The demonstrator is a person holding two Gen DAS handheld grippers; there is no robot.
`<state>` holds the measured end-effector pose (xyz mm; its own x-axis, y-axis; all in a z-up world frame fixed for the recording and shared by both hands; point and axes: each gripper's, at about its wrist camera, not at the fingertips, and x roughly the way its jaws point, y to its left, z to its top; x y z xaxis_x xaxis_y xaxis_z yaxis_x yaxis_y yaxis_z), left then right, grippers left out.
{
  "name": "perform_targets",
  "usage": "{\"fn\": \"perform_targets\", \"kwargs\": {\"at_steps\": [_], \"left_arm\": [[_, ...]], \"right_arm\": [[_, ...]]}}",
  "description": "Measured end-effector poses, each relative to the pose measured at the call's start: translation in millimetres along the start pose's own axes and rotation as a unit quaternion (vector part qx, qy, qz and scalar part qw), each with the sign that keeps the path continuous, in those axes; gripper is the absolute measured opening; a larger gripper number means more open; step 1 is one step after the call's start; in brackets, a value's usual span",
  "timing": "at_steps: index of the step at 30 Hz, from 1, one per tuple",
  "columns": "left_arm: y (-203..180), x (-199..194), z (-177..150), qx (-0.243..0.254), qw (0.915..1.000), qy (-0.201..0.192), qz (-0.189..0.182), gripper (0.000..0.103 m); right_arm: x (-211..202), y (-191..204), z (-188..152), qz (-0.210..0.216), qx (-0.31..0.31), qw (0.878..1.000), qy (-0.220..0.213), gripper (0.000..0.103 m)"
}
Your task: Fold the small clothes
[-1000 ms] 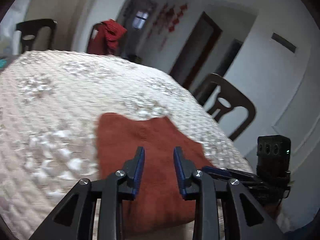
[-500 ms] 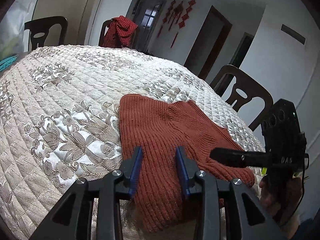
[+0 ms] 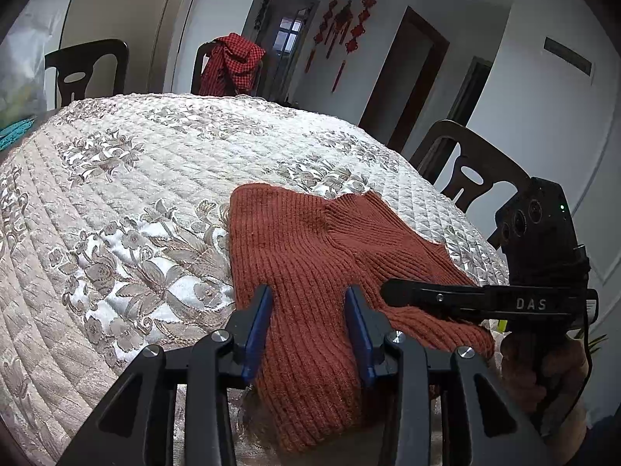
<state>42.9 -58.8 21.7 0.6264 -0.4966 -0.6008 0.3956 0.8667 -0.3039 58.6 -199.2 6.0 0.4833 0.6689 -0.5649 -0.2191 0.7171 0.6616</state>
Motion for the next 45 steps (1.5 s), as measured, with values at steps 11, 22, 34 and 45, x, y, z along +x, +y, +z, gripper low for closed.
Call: {"fn": "perform_targets", "kwargs": {"at_steps": [11, 22, 34, 45], "left_arm": [[-11.2, -4.1, 15.7, 0.006, 0.9998, -0.010, -0.013, 0.042], [-36.8, 17.6, 8.2, 0.047, 0.9986, 0.016, -0.019, 0.042], [-38.8, 16.5, 5.3, 0.048, 0.9985, 0.018, -0.022, 0.047], [-62.9, 3.9, -20.9, 0.097, 0.9951, 0.016, -0.014, 0.047]], "right_arm": [[-57.0, -19.3, 21.3, -0.019, -0.031, 0.998, -0.050, 0.013], [-66.7, -65.7, 15.7, -0.047, -0.001, 0.998, -0.047, 0.013], [-81.1, -61.5, 18.1, -0.094, -0.015, 0.993, -0.072, 0.019], [-91.7, -4.5, -34.2, -0.166, -0.164, 0.972, -0.041, 0.018]]}}
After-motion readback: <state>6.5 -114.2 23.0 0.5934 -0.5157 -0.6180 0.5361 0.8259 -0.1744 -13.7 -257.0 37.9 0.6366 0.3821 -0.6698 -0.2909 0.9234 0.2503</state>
